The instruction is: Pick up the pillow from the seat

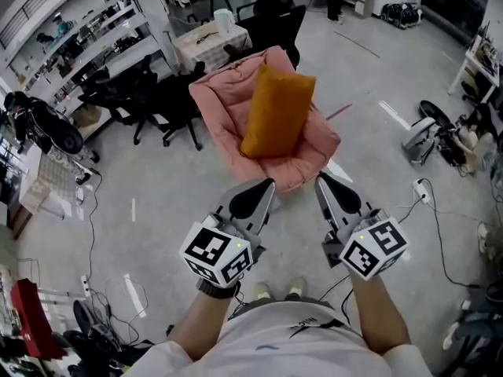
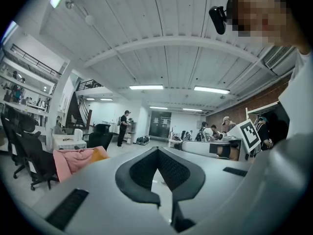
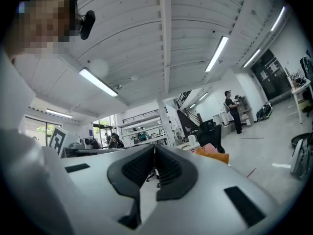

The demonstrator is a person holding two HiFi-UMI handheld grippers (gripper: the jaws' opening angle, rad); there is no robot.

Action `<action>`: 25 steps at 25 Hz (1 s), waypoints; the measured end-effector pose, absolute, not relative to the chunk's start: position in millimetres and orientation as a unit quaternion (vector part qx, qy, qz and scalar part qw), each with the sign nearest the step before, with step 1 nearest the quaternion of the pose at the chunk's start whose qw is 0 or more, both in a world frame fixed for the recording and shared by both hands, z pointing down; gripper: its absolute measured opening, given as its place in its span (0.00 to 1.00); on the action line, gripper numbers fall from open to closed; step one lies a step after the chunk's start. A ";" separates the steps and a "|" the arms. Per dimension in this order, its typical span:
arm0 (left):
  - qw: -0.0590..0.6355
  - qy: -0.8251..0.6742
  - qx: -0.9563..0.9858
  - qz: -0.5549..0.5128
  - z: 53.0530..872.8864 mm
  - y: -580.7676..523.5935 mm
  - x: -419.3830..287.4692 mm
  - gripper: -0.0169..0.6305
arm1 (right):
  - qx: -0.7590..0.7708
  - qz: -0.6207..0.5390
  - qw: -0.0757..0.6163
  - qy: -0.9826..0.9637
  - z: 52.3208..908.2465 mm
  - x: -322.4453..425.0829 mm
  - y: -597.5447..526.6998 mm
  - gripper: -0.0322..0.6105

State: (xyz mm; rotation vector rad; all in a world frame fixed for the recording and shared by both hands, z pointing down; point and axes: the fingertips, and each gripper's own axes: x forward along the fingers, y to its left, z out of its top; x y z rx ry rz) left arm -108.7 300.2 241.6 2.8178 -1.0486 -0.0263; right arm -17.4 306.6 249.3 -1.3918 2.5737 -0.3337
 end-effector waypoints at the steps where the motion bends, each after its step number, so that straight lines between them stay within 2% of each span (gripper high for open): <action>1: 0.068 -0.348 0.935 -0.008 243.3 298.6 -105.7 0.04 | -0.469 -0.113 0.098 0.870 251.0 -15.7 305.3 0.07; 12: 0.071 -0.350 0.934 0.003 250.5 290.2 -63.1 0.04 | -0.460 -0.109 0.097 0.876 257.4 18.3 298.4 0.07; 25: 0.071 -0.351 0.933 0.009 264.0 233.3 -44.5 0.04 | -0.471 -0.117 0.096 0.869 270.6 47.4 246.0 0.07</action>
